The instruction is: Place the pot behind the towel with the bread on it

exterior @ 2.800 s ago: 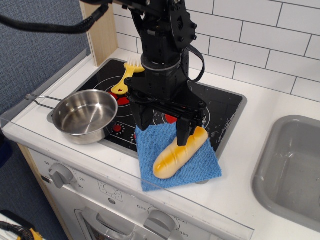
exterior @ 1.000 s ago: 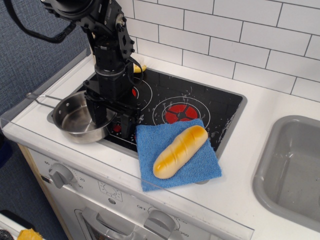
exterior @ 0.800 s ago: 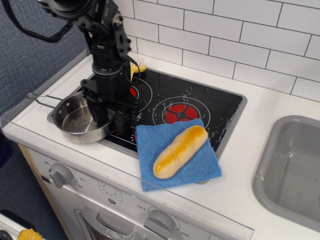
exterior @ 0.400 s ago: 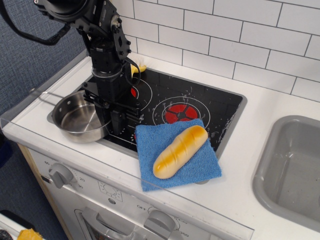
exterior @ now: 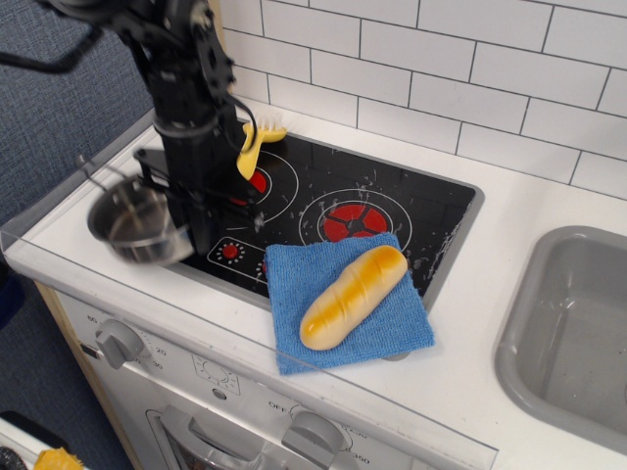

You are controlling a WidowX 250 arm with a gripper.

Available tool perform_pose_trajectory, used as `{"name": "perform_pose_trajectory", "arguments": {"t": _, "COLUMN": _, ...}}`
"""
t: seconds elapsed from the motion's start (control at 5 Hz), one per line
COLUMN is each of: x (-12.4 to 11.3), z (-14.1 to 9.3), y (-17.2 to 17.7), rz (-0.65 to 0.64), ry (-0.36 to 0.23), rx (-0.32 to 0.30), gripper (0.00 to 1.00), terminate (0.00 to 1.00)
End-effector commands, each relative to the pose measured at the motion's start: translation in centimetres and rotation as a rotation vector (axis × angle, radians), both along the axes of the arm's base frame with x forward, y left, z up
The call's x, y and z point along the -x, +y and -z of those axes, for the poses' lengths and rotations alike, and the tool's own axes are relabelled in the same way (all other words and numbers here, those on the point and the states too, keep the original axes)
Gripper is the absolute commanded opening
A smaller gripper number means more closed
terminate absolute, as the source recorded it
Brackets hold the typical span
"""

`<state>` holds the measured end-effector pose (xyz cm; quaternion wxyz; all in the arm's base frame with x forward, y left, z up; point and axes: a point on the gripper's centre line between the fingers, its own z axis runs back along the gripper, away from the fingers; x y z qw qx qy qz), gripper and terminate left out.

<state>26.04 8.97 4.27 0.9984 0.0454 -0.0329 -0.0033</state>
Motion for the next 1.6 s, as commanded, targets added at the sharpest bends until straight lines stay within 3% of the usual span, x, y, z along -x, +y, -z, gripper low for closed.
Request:
{"name": "perform_pose_trajectory", "arguments": {"t": 0.0, "x": -3.8, "z": -6.5, "y": -4.4, "rz": 0.015, "ry": -0.135, "rx": -0.018, "gripper": 0.0, "terminate": 0.0}}
{"name": "perform_pose_trajectory", "arguments": {"t": 0.2, "x": -7.5, "z": -6.8, "y": -9.0, "rz": 0.003, "ry": -0.149, "rx": 0.059, "gripper": 0.0, "terminate": 0.0}}
{"name": "perform_pose_trajectory", "arguments": {"t": 0.6, "x": -10.9, "z": -5.1, "y": -15.6, "rz": -0.033, "ry": -0.157, "rx": 0.095, "gripper": 0.0, "terminate": 0.0}}
{"name": "perform_pose_trajectory", "arguments": {"t": 1.0, "x": -13.1, "z": -2.2, "y": -17.0, "rz": 0.011, "ry": -0.127, "rx": 0.058, "gripper": 0.0, "terminate": 0.0}}
{"name": "perform_pose_trajectory", "arguments": {"t": 1.4, "x": -14.9, "z": -0.4, "y": -17.9, "rz": 0.039, "ry": -0.146, "rx": 0.036, "gripper": 0.0, "terminate": 0.0}}
